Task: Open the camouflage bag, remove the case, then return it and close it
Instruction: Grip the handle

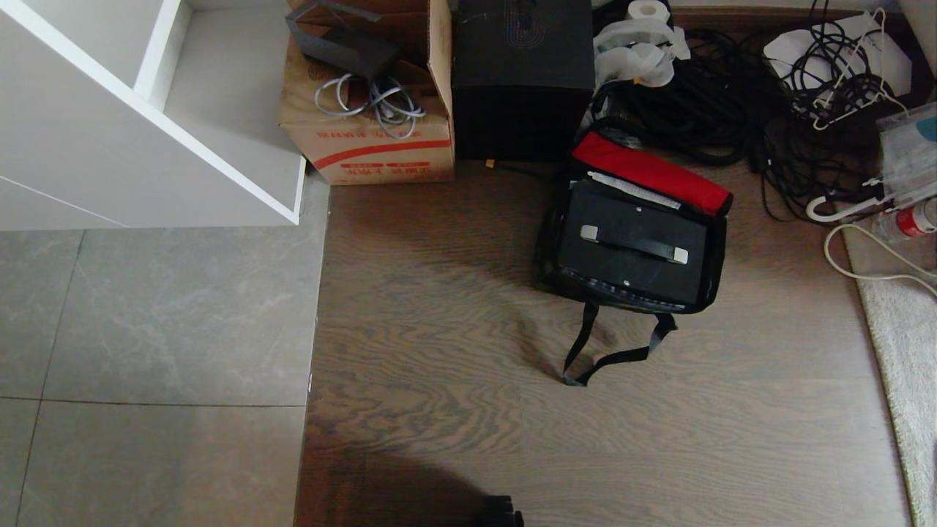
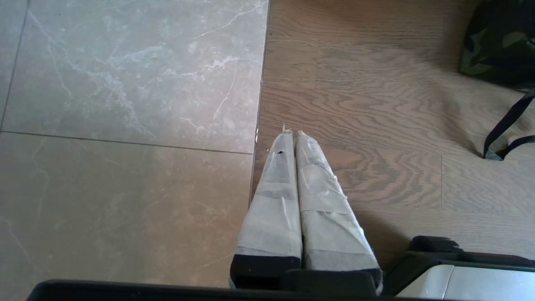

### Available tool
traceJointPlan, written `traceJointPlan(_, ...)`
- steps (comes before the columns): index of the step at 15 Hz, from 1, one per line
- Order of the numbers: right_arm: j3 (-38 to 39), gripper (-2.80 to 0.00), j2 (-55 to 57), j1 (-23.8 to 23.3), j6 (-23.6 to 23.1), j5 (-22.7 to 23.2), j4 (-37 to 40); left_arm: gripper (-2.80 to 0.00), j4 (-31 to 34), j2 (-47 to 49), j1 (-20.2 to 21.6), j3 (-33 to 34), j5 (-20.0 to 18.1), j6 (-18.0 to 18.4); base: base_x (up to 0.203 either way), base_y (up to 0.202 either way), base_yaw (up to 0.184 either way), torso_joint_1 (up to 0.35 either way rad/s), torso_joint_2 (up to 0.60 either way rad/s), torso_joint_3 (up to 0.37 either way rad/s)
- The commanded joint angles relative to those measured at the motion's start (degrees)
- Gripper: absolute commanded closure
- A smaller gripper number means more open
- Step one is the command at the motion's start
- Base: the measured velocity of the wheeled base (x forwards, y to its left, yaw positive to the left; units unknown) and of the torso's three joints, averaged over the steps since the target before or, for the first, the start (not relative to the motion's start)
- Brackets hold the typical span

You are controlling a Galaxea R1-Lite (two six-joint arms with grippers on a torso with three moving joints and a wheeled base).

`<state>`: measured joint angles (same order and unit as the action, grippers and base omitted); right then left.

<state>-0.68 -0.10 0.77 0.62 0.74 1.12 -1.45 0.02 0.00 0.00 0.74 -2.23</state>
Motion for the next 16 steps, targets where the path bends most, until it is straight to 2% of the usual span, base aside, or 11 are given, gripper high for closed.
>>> traceJointPlan(1, 0.0, 0.0, 0.2, 0.0, 0.0, 0.0, 0.0, 0.0, 0.0, 0.0, 0.0, 0.5, 0.0, -0.1, 0.0, 0.0, 0.0, 0.0, 0.0, 0.0)
traceJointPlan(3, 0.0, 0.0, 0.2, 0.0, 0.0, 0.0, 0.0, 0.0, 0.0, 0.0, 0.0, 0.5, 0.0, -0.1, 0.0, 0.0, 0.0, 0.0, 0.0, 0.0)
traceJointPlan(9, 0.0, 0.0, 0.2, 0.0, 0.0, 0.0, 0.0, 0.0, 0.0, 0.0, 0.0, 0.5, 0.0, -0.1, 0.174, 0.0, 0.001, 0.003, 0.0, 0.004)
traceJointPlan(16, 0.0, 0.0, 0.2, 0.0, 0.0, 0.0, 0.0, 0.0, 0.0, 0.0, 0.0, 0.5, 0.0, -0.1, 0.008, 0.0, 0.0, 0.002, 0.0, 0.0)
